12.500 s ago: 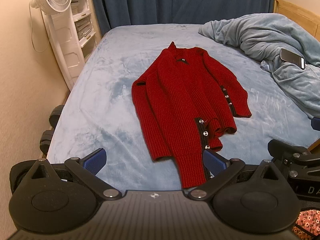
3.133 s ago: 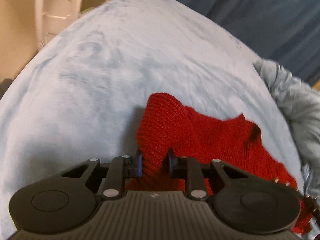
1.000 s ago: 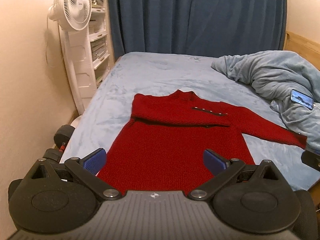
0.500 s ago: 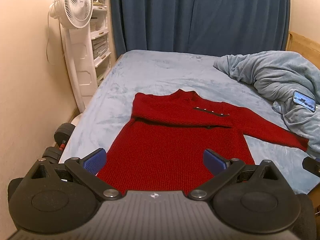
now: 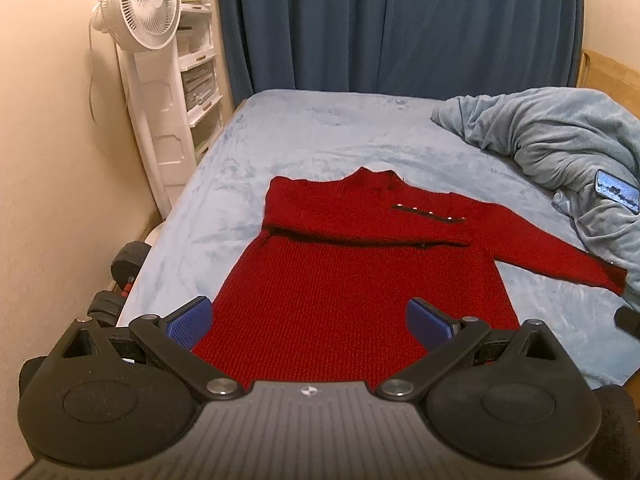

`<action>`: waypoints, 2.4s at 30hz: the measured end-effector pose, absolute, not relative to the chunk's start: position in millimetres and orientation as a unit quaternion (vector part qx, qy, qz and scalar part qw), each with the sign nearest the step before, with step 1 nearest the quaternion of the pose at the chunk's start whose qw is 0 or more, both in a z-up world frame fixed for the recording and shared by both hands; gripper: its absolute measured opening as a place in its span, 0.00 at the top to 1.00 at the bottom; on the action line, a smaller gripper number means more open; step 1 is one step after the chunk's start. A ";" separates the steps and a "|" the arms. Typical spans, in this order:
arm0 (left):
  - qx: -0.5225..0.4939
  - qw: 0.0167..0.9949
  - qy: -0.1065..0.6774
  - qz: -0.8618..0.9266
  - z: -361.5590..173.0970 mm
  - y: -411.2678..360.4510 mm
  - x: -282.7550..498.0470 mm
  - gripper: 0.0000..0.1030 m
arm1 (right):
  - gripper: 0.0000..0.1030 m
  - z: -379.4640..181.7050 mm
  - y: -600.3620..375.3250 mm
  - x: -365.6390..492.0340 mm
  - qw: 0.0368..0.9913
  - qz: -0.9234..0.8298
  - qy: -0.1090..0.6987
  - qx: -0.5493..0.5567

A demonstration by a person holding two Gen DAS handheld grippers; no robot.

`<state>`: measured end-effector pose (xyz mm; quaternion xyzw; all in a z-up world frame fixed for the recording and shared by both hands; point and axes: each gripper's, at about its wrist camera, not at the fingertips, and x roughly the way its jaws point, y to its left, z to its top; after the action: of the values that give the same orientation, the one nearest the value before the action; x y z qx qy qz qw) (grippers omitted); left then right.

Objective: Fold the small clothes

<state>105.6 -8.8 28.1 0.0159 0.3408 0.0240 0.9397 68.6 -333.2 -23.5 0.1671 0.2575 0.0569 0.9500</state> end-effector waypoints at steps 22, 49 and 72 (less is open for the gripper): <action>0.045 0.914 0.396 0.073 -1.8 -34.0 216.7 0.00 | 0.16 -207.5 -609.0 262.5 0.787 -0.277 0.292 0.468; -0.015 0.903 0.406 0.139 -15.2 59.8 231.2 0.00 | 0.87 -84.3 -508.3 332.8 0.922 -0.175 0.198 0.285; -0.078 0.899 0.393 0.176 -8.1 145.6 195.8 0.00 | 0.36 -89.5 -237.7 255.5 0.939 0.103 0.327 -0.018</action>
<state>195.8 145.6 -8.1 -0.0784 0.3929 0.1759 0.8992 255.5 -237.7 -89.5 -0.0183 0.3274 0.1030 0.9391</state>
